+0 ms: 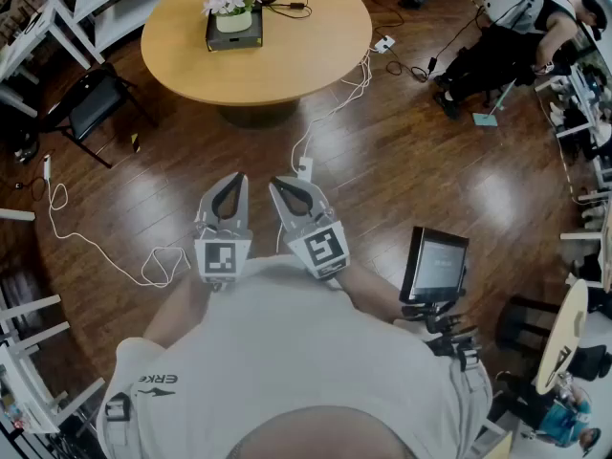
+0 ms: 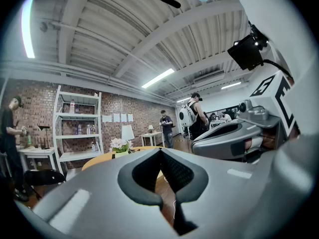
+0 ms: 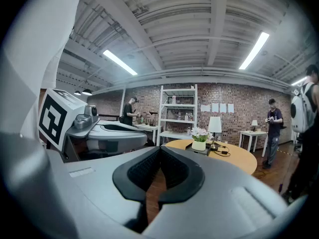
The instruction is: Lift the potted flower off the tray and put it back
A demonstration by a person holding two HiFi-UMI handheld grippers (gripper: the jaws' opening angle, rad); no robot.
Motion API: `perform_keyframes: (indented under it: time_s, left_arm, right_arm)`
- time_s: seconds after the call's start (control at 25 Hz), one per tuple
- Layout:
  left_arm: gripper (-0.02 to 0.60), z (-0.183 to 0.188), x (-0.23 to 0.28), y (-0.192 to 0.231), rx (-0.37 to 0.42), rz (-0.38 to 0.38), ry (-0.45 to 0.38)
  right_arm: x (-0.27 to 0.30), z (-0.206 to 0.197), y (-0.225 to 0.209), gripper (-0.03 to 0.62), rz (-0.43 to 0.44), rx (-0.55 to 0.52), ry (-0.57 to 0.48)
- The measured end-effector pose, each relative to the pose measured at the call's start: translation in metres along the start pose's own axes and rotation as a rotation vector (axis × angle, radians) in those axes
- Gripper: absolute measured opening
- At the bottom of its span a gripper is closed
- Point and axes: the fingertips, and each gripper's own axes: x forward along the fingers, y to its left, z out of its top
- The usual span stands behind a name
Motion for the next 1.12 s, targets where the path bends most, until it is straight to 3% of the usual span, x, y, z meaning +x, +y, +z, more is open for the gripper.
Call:
perform_keyframes:
  time_s: [0.6,0.88,1.12]
  left_arm:
    - [0.002,0.008,0.077,0.166,-0.014,-0.079,-0.005]
    - [0.002,-0.013,0.108,0.200,-0.029,-0.061,0.043]
    - [0.002,-0.031,0.161,0.223,0.021,-0.021,0.069]
  right_arm:
    - [0.175,0.053,-0.015,0.014,-0.067,-0.009,0.006]
    - [0.221,0.047,-0.033,0.014,-0.041,-0.006,0.031]
    - [0.262,0.033,-0.080,0.014,-0.018,0.024,0.016]
